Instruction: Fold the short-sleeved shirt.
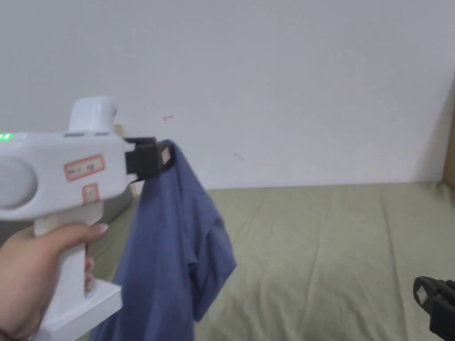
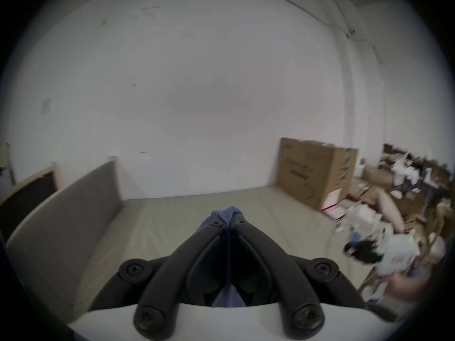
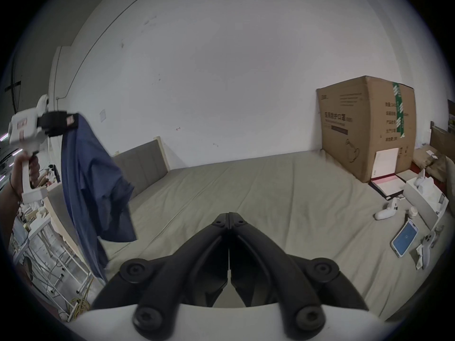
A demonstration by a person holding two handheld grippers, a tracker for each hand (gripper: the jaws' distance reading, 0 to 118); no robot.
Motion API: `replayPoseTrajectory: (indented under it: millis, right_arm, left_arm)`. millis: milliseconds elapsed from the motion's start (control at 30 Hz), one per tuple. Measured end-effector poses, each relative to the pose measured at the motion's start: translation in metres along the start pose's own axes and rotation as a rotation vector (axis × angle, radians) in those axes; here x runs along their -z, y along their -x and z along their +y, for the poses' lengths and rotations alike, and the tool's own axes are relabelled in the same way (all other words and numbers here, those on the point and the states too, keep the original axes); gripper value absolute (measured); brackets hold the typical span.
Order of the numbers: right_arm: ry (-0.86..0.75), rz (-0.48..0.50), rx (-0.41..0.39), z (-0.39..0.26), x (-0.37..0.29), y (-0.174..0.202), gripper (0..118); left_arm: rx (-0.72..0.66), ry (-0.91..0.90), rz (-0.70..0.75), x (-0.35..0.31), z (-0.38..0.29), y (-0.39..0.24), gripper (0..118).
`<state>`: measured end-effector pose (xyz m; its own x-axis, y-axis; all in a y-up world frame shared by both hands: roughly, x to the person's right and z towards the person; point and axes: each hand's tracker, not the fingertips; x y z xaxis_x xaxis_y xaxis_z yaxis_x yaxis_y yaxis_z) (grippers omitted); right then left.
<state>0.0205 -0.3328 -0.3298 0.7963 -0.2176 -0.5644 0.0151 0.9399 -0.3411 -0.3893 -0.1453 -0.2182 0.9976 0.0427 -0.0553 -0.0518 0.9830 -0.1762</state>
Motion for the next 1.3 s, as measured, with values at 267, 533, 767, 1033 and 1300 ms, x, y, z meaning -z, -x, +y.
replayPoseTrajectory:
  millis: [267, 533, 767, 1033, 1300]
  right_arm:
    - [-0.04, -0.096, 0.036, 0.006, -0.026, -0.048, 0]
    - [0.034, -0.181, 0.083, -0.02, -0.027, -0.087, 0]
    - [0.127, -0.188, 0.089, -0.046, -0.014, -0.096, 0]
    - [0.135, -0.162, 0.082, -0.041, -0.005, -0.087, 0]
    - [-0.056, -0.135, 0.047, -0.015, -0.009, -0.065, 0]
  left_arm:
    - [-0.095, 0.148, -0.263, 0.123, -0.006, -0.105, 1]
    - [-0.396, 0.87, -0.187, 0.26, -0.193, -0.156, 1]
    - [-0.57, 1.065, -0.116, 0.277, -0.298, -0.153, 45]
    - [-0.588, 0.958, -0.138, 0.249, -0.247, -0.122, 110]
    - [-0.145, 0.003, 0.13, 0.098, -0.161, -0.084, 104]
